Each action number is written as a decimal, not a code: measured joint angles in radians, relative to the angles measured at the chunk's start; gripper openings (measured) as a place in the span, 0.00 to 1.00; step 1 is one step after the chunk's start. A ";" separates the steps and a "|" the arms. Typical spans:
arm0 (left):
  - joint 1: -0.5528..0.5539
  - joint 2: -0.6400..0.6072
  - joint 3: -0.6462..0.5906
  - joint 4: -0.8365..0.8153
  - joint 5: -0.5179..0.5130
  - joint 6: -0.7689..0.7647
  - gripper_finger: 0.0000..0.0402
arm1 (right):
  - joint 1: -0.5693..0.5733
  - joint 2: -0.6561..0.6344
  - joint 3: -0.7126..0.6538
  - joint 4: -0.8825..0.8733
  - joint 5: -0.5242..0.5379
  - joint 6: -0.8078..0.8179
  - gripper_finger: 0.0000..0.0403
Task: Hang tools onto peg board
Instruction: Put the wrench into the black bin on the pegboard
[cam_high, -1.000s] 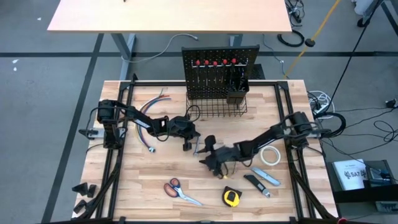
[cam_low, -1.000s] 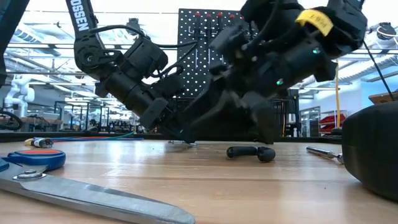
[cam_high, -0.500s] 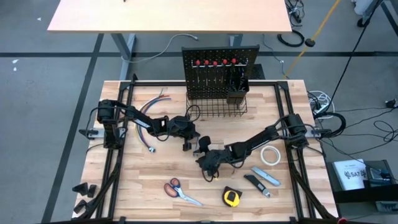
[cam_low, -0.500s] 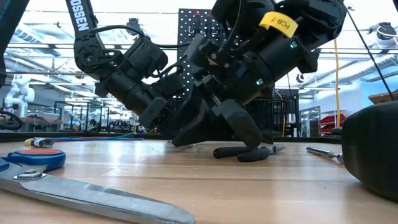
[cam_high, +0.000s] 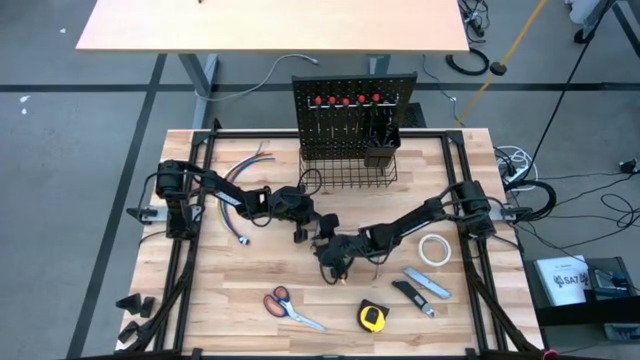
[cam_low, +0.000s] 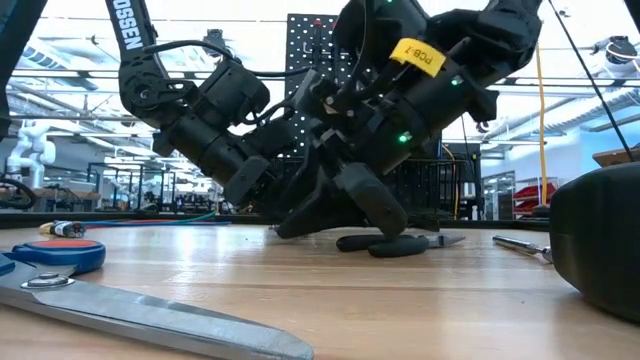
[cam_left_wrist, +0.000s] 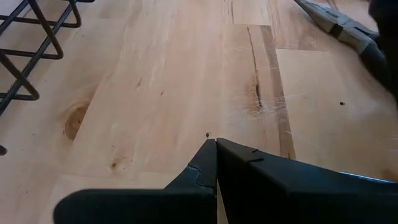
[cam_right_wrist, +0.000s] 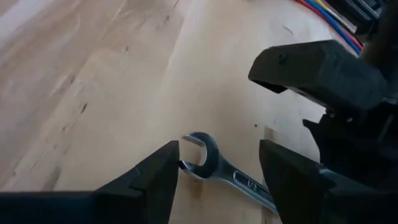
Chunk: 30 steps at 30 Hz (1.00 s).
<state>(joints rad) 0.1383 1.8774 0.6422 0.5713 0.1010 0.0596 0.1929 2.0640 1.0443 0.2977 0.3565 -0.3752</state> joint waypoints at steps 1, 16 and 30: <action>0.001 0.000 0.000 0.000 0.001 -0.001 0.01 | -0.003 0.000 0.000 -0.004 0.001 0.000 0.53; 0.006 0.001 0.000 -0.001 0.028 -0.003 0.01 | -0.044 0.062 0.000 0.047 0.009 -0.010 0.52; 0.017 0.037 0.000 0.036 0.079 -0.029 0.01 | -0.061 0.067 -0.002 0.094 -0.134 -0.014 0.31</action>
<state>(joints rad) 0.1556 1.9148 0.6418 0.6072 0.1805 0.0301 0.1318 2.1308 1.0420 0.3912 0.2226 -0.3888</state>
